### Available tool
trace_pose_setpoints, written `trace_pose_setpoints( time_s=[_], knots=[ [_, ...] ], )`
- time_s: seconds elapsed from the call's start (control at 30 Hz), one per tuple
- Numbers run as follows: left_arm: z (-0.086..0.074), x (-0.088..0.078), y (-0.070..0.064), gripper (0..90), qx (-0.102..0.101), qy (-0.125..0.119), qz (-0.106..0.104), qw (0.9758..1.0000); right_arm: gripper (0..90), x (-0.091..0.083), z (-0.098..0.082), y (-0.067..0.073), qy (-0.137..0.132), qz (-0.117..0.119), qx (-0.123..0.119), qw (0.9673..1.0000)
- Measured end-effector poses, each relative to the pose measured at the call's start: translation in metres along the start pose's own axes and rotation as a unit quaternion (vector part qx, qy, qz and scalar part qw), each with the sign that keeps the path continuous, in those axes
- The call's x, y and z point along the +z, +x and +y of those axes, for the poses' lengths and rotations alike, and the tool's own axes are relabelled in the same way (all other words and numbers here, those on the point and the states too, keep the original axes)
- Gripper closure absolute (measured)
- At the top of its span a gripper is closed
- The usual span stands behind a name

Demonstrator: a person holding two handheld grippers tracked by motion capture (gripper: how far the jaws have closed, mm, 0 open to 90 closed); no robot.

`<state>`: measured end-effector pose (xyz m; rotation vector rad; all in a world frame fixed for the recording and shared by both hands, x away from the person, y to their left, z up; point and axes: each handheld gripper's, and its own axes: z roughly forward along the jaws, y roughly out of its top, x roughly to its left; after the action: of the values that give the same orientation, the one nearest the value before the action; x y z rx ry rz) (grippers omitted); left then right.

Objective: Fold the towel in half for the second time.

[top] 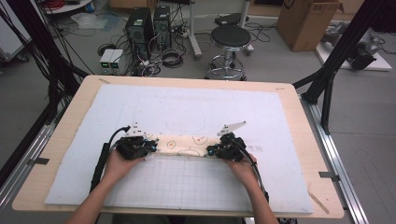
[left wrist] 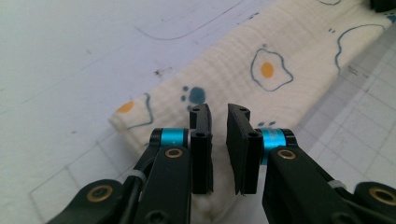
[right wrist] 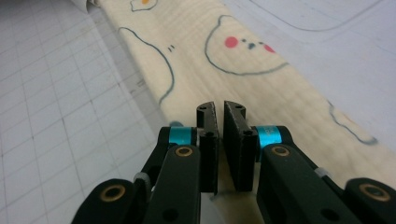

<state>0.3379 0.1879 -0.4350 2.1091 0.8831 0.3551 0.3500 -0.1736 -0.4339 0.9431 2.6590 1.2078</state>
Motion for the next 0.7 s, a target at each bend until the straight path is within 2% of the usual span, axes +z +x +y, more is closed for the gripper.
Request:
trace_pose_setpoints(
  time_s=[0.27,0.4,0.5,0.6,0.7],
  knots=[
    [-0.004,-0.005,0.003,78.3,0.002,-0.001,0.002,1.0,83.3,-0.019,-0.017,-0.011,-0.011,-0.015,0.013,0.9998],
    [-0.005,-0.004,0.002,77.9,0.001,-0.003,0.001,1.0,82.6,-0.024,-0.022,-0.015,-0.016,-0.016,0.018,0.9996],
    [-0.006,-0.003,0.002,77.5,0.008,0.001,0.002,1.0,81.7,-0.022,-0.022,-0.016,-0.017,-0.016,0.015,0.9996],
    [-0.005,-0.004,0.003,74.9,0.003,-0.011,0.001,0.9999,79.6,-0.023,-0.021,-0.014,-0.022,-0.018,0.013,0.9995],
    [-0.003,-0.007,0.005,67.8,-0.005,-0.034,0.008,0.9994,75.6,-0.027,-0.016,-0.01,-0.052,-0.028,-0.004,0.9982]
  ],
)
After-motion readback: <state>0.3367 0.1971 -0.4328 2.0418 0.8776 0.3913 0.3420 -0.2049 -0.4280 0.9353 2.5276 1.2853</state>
